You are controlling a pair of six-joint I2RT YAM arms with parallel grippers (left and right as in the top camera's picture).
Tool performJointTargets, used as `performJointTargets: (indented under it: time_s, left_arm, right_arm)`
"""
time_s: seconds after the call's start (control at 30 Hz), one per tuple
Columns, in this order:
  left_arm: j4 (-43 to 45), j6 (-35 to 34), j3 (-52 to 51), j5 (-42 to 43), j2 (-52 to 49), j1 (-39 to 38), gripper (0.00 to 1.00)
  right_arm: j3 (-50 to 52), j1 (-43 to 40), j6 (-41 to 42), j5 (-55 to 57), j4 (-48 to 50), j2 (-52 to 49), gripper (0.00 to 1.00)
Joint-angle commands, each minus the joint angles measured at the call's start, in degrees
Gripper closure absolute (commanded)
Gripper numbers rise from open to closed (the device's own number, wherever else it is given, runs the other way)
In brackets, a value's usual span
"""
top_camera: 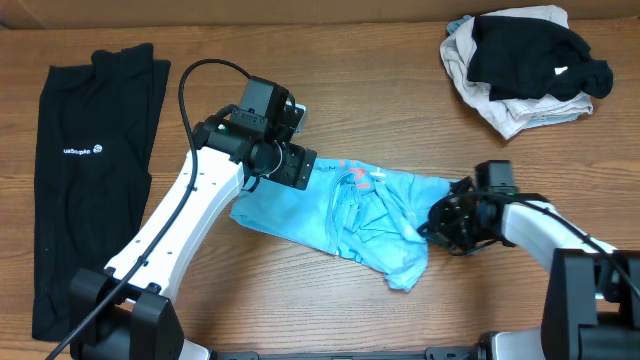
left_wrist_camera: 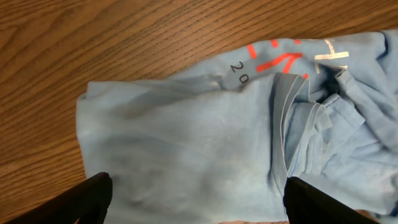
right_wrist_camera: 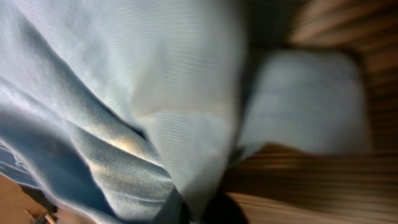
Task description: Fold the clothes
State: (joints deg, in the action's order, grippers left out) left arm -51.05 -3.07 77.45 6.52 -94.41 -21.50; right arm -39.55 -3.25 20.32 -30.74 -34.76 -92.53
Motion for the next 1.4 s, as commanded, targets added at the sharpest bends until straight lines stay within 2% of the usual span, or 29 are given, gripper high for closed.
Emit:
performJointTargets:
  time_s: [0.0, 0.17, 0.33, 0.53, 0.67, 0.77, 1.03, 1.17, 1.23, 1.27, 1.3, 1.37]
  left_arm:
    - [0.07, -0.81, 1.07, -1.95, 0.02, 0.11, 0.10]
    - [0.09, -0.79, 1.07, -2.71, 0.02, 0.11, 0.10]
    - [0.11, -0.76, 1.07, -2.75, 0.02, 0.11, 0.09]
    - [0.13, -0.76, 1.07, -5.95, 0.02, 0.11, 0.09]
    - [0.55, -0.79, 1.07, -10.10, 0.02, 0.13, 0.07]
    - [0.96, -0.79, 1.07, -11.89, 0.02, 0.28, 0.05]
    - [2.03, -0.79, 1.07, -12.07, 0.02, 3.21, 0.01]
    - [2.23, -0.79, 1.07, -12.04, 0.02, 5.40, 0.00]
    - [2.23, -0.81, 1.07, -12.02, 0.02, 6.40, 0.00]
    - [2.21, -0.79, 1.07, -12.00, 0.02, 6.95, 0.00]
    - [2.21, -0.79, 1.07, -12.00, 0.02, 7.30, 0.00]
    - [2.21, -0.79, 1.05, -11.89, 0.02, 8.00, 0.00]
  right_arm:
    - [-1.99, -5.33, -0.96, 1.51, -1.38, -0.52, 0.96]
    - [-7.67, -12.66, -6.10, 0.02, -6.99, -0.46, 0.96]
    - [-18.86, -17.64, -14.62, -0.02, -18.95, -0.46, 0.96]
    - [-33.88, -14.93, -19.54, 0.42, -33.83, -0.46, 0.96]
    - [-40.26, -7.17, -18.93, 1.38, -37.83, -0.46, 0.96]
    - [-41.59, 0.37, -15.15, 2.56, -36.81, -0.48, 0.96]
    - [-41.57, 26.08, -0.42, 10.21, -27.43, -1.14, 0.96]
    - [-41.57, 36.04, 5.22, 15.91, -20.48, -2.67, 0.94]
    - [-41.57, 39.47, 6.80, 17.20, -17.68, -4.20, 0.90]
    - [-41.57, 41.00, 7.32, 17.59, -16.44, -5.31, 0.82]
    - [-41.57, 41.86, 7.78, 17.90, -15.76, -6.25, 0.72]
    - [-41.57, 43.01, 7.85, 17.86, -14.64, -8.52, 0.42]
